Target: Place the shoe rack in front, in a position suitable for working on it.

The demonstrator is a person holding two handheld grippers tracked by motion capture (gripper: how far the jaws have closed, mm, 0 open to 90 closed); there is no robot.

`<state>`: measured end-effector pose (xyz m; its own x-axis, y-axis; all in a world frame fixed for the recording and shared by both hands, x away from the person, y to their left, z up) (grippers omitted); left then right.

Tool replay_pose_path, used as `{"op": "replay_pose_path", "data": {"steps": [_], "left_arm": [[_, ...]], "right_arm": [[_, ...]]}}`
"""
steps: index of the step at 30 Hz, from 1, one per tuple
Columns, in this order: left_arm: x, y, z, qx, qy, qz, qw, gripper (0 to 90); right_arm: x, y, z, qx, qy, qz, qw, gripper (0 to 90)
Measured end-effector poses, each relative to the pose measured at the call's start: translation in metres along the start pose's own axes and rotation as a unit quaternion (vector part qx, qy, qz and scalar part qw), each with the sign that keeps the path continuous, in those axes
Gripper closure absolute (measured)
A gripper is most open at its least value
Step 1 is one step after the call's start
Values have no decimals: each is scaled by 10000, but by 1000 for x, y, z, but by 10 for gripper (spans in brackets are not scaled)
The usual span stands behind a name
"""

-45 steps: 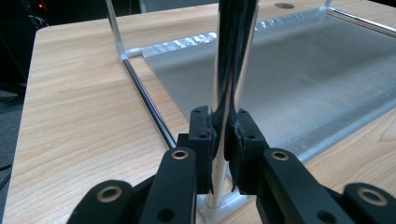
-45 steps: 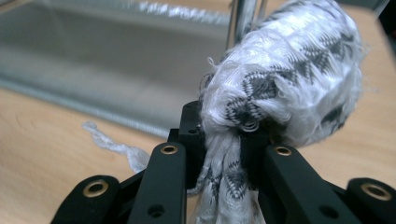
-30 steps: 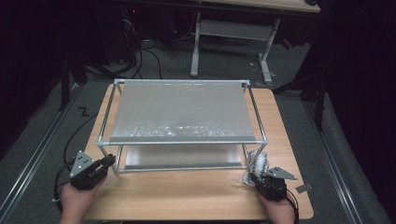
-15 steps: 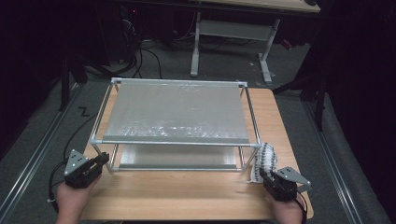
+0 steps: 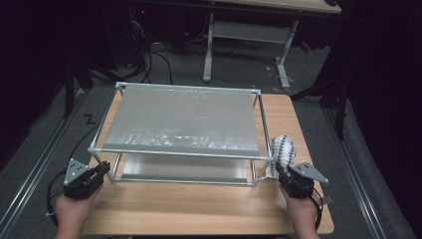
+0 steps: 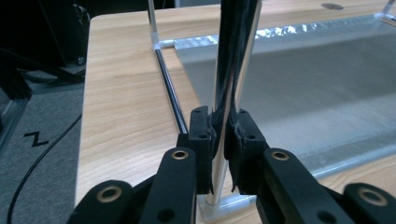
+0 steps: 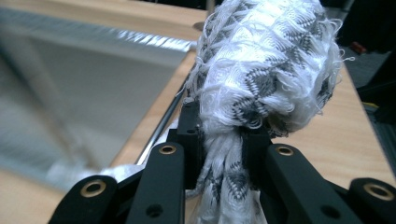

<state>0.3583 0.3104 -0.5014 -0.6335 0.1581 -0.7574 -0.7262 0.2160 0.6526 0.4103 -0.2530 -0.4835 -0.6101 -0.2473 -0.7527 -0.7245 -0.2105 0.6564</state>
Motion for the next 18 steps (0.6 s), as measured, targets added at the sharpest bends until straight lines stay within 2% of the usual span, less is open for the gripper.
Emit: {"op": "replay_pose_path", "data": {"steps": [4,9,18], "left_arm": [[0,0,2,-19,65,21,10000,806],[-3,-3,-4,-9,23,54,10000,806],[-10,-10,-14,7,-134,171,9998,807]], "right_arm": [[-8,-6,4,-122,-71,-36,9999,758],[-5,-9,27,-397,8,-43,9992,758],[-3,-7,26,-461,-33,-7,9989,764]]}}
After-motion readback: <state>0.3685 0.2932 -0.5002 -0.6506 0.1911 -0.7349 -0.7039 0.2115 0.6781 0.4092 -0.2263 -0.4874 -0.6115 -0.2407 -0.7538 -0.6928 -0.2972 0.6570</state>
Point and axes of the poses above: each handheld gripper's, and its own axes: y roughly backward along the jaws, x roughly out of its underside, z roughly to its left, the point moved 8 cm from there along -y, roughly forward along the jaws, and after that the axes turned 14 degrees about z, right-handed, at the moved point
